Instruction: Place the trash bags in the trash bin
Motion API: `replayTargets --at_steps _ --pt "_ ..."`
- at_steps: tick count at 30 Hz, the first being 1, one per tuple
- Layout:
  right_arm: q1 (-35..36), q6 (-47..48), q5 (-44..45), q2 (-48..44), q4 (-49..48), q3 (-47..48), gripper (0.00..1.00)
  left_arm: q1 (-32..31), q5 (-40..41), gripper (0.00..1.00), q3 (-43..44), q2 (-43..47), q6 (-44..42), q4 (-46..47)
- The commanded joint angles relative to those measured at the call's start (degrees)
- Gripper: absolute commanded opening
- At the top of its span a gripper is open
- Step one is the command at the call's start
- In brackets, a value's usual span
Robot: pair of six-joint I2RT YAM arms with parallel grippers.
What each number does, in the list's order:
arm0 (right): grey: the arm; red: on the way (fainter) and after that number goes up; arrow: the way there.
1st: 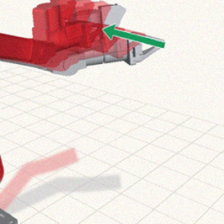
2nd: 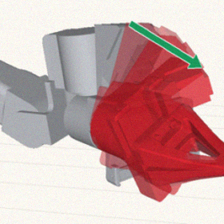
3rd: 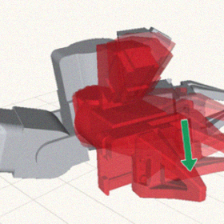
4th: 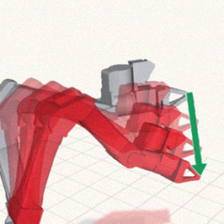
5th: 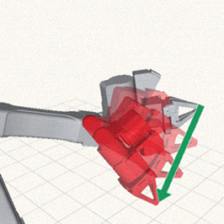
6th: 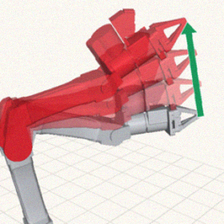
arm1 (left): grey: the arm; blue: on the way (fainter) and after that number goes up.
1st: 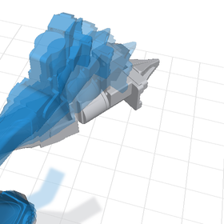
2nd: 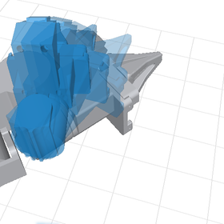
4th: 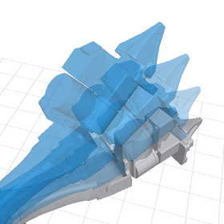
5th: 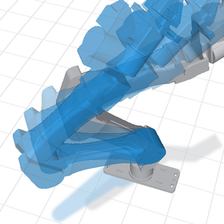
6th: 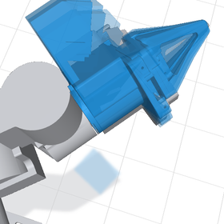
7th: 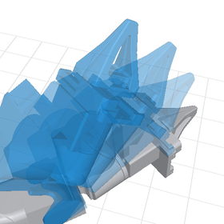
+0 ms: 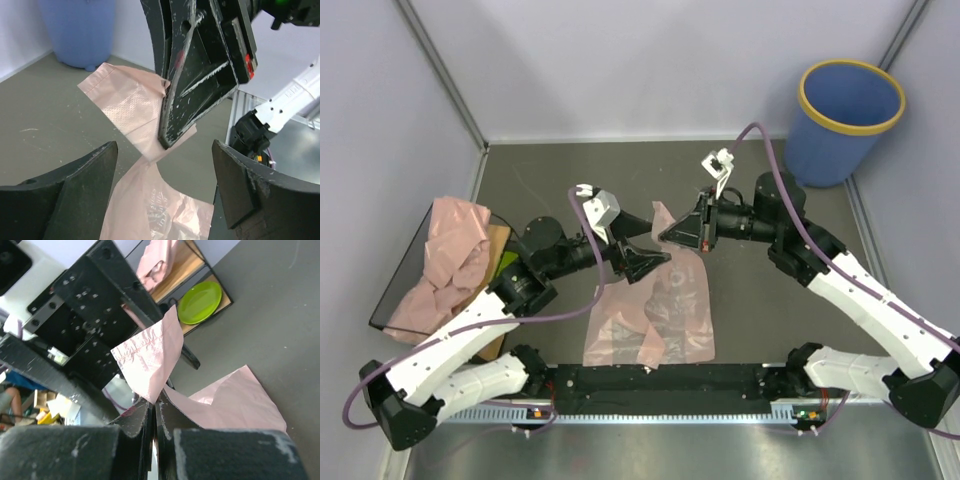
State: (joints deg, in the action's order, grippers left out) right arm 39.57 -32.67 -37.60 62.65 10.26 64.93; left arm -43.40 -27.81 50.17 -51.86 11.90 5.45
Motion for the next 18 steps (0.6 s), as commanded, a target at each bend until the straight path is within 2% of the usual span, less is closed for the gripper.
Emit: replayTargets --at_steps 1,6,10,13,14,16,18 --pt "2.3 -3.0 9.7 -0.1 -0.2 2.3 0.00 -2.6 11.8 0.83 2.9 -0.7 1.2 4.5" --pt "2.8 -4.9 10.9 0.4 -0.8 2.3 0.00 -4.4 13.7 0.83 3.6 -2.7 0.3 5.4" --pt "2.8 -6.4 8.2 -0.5 -2.1 1.4 0.00 -4.4 18.5 0.70 4.7 -4.4 -0.9 2.6" --pt "2.6 -7.1 6.5 -1.0 -2.4 0.7 0.00 -4.3 19.1 0.55 3.8 -4.4 -2.1 3.2" --pt "2.6 -7.1 5.7 -1.0 -2.3 0.7 0.00 -4.2 19.0 0.47 3.6 -4.2 -2.5 3.2" --pt "2.7 -7.1 5.5 -1.7 -1.9 0.4 0.00 -4.2 19.8 0.40 3.4 -3.8 -2.6 2.6" --pt "2.4 -6.4 5.1 -2.0 -1.0 0.3 0.00 -3.6 19.4 0.22 3.2 -3.0 -3.2 1.7"
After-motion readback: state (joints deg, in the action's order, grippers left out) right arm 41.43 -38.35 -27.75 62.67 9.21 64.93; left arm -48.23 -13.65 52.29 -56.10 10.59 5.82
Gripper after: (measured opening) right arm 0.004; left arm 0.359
